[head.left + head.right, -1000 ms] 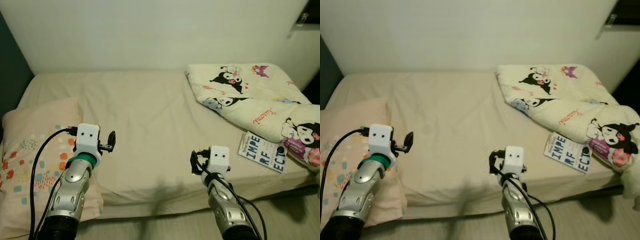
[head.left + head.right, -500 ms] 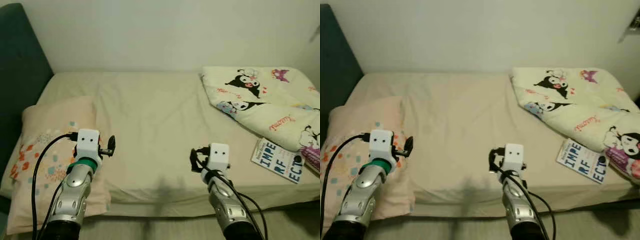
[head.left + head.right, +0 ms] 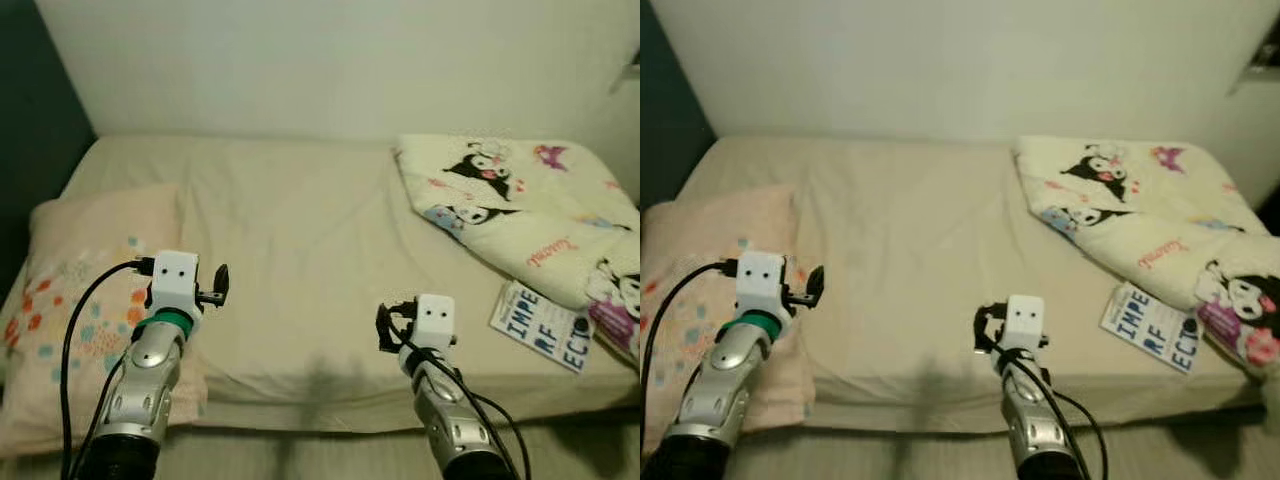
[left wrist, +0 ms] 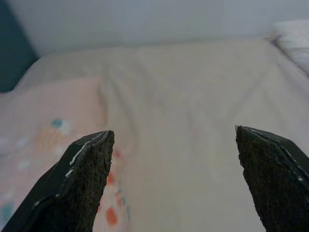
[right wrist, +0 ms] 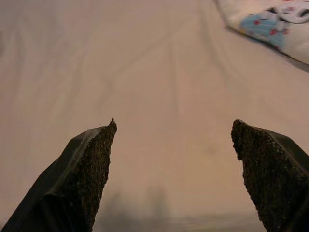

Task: Clean up the room

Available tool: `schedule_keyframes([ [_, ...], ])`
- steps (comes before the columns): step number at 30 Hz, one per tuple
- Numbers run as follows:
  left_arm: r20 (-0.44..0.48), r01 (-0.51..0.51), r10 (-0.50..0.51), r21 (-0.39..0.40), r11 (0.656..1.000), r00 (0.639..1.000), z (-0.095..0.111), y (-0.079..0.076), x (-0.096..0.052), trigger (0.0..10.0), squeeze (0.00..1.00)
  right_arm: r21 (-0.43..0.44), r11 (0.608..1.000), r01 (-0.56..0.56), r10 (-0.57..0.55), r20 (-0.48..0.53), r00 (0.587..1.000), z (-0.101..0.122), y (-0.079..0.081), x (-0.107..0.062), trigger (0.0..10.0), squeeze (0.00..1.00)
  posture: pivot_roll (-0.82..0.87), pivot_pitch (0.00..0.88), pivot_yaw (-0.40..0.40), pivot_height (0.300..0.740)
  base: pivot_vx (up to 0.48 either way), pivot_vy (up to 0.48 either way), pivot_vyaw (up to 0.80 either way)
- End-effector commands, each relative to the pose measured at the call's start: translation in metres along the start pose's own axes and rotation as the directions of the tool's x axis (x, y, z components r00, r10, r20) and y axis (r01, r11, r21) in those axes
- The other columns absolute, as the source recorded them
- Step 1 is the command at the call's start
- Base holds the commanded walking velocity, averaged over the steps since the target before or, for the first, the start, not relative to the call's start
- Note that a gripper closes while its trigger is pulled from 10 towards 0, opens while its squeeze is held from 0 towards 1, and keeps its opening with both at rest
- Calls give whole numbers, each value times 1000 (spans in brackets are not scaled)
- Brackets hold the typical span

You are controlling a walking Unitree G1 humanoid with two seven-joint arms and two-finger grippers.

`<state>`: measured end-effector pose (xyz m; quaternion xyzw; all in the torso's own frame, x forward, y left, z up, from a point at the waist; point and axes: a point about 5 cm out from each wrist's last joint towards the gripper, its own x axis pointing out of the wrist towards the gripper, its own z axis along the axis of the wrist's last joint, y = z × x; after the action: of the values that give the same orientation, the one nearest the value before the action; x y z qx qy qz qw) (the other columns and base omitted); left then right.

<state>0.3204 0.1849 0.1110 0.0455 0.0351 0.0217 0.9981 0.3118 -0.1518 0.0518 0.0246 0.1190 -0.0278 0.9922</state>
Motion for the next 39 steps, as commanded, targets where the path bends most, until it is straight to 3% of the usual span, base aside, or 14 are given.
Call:
schedule_keyframes([
  [1, -25, 6, -6, 0, 1000, 1000, -5, -1, 0, 10000, 0, -11, 1000, -7, 6, -12, 1000, -3, 0, -2, 10000, 0, 117, 0, 32, 740, 0, -360, 800],
  [5, -24, 7, -7, -1, 1000, 1000, -4, -1, 0, 10000, 0, 0, 1000, -4, 4, -9, 1000, -3, 1, -3, 10000, 0, 117, 0, 32, 740, 0, -365, 758],
  [39, -28, 10, -10, 8, 1000, 1000, -6, -1, -1, 10000, 0, 22, 999, 49, -48, -28, 998, -7, -11, -4, 10000, 0, 116, 0, 28, 740, 0, -364, 0],
])
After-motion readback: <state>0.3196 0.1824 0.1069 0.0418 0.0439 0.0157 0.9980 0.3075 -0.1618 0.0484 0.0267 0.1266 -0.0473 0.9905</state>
